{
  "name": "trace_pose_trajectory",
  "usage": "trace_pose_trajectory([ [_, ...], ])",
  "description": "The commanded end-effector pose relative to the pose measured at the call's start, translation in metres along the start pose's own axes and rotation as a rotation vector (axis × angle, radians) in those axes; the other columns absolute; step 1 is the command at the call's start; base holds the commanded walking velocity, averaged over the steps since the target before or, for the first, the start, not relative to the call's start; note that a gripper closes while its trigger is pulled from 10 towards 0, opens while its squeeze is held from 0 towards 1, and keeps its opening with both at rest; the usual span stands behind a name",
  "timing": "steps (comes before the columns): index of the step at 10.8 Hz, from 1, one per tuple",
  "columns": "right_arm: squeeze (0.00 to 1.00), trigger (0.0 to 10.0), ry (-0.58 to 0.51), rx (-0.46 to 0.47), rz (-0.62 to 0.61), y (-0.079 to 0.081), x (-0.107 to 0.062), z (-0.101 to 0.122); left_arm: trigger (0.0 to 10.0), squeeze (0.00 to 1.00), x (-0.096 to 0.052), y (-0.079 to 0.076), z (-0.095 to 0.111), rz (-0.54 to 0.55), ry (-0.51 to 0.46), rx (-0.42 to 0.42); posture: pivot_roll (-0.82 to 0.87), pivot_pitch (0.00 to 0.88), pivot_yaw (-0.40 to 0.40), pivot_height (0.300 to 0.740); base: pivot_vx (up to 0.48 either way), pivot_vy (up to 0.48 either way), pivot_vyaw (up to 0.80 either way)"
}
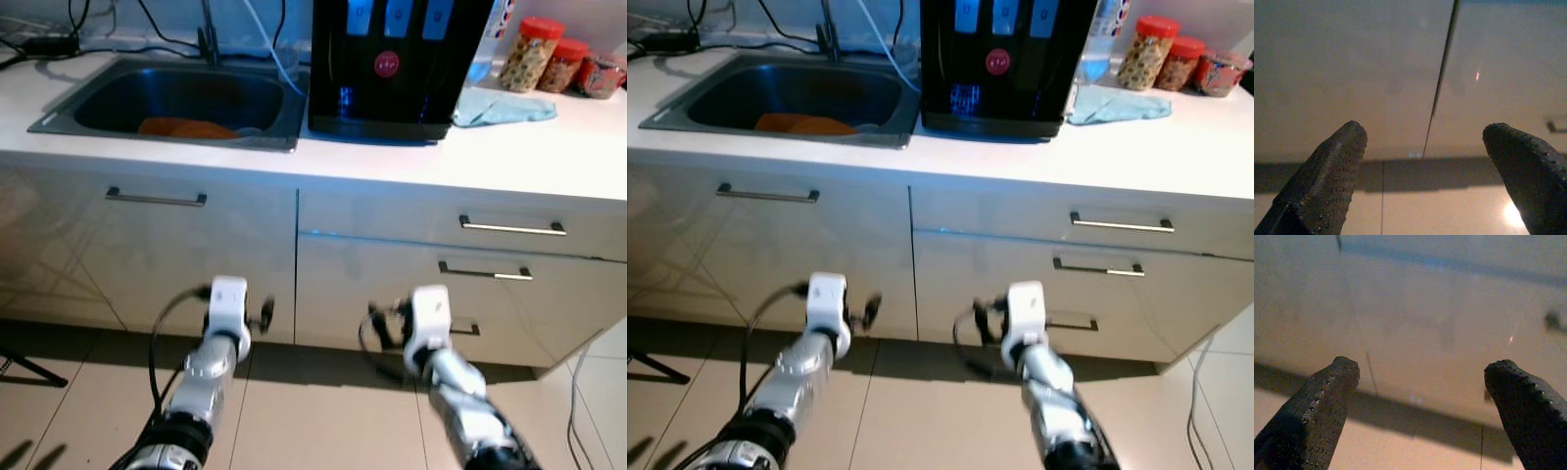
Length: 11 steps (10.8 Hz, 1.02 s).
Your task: Kitchen organization
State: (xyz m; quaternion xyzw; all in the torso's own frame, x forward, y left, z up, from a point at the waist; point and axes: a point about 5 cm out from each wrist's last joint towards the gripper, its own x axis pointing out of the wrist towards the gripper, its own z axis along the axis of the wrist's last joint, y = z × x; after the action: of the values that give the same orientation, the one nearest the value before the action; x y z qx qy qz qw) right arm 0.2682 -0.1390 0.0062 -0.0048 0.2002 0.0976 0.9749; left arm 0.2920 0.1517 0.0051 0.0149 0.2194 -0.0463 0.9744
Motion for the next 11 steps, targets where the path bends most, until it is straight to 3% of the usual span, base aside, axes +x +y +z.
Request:
trace_pose_trajectory([
  [1, 0.00, 10.0, 0.017, -0.011, 0.019, 0.002, -0.001, -0.007, 10.0, 0.00, 0.001, -0.001, -0.002, -0.001, 0.013, 0.017, -0.06, 0.011, -0.043, 0.740, 0.000, 0.000, 0.00],
  [2, 0.00, 10.0, 0.071, 0.000, 0.017, 0.001, -0.004, -0.024, 10.0, 0.00, -0.002, -0.004, -0.020, -0.015, 0.095, 0.063, -0.08, 0.018, -0.040, 0.740, 0.000, 0.000, 0.00],
  [3, 0.00, 10.0, 0.087, 0.000, 0.017, 0.000, -0.004, -0.028, 10.0, 0.00, -0.003, -0.004, -0.025, -0.016, 0.121, 0.070, -0.08, 0.019, -0.040, 0.740, 0.000, 0.000, 0.00],
  [5, 0.00, 10.0, 0.180, 0.040, -0.023, -0.007, -0.005, -0.047, 10.0, 0.00, -0.010, -0.006, -0.051, -0.049, 0.270, 0.110, -0.10, 0.014, -0.028, 0.740, 0.000, 0.000, 0.00],
  [7, 0.00, 10.0, 0.256, 0.089, -0.091, -0.017, -0.009, -0.060, 10.0, 0.00, -0.011, -0.012, -0.057, -0.077, 0.304, 0.165, -0.11, 0.002, -0.024, 0.740, 0.000, 0.000, 0.00],
  [9, 0.00, 10.0, 0.329, 0.234, -0.194, -0.030, -0.017, -0.074, 10.0, 0.00, -0.014, -0.013, -0.064, -0.101, 0.322, 0.162, -0.10, 0.000, -0.022, 0.740, 0.000, 0.000, 0.00],
  [11, 0.00, 10.0, 0.386, 0.268, -0.218, -0.028, -0.023, -0.086, 10.0, 0.00, -0.023, -0.001, -0.078, -0.060, 0.390, 0.134, -0.10, 0.000, -0.013, 0.740, 0.000, 0.000, 0.00],
])
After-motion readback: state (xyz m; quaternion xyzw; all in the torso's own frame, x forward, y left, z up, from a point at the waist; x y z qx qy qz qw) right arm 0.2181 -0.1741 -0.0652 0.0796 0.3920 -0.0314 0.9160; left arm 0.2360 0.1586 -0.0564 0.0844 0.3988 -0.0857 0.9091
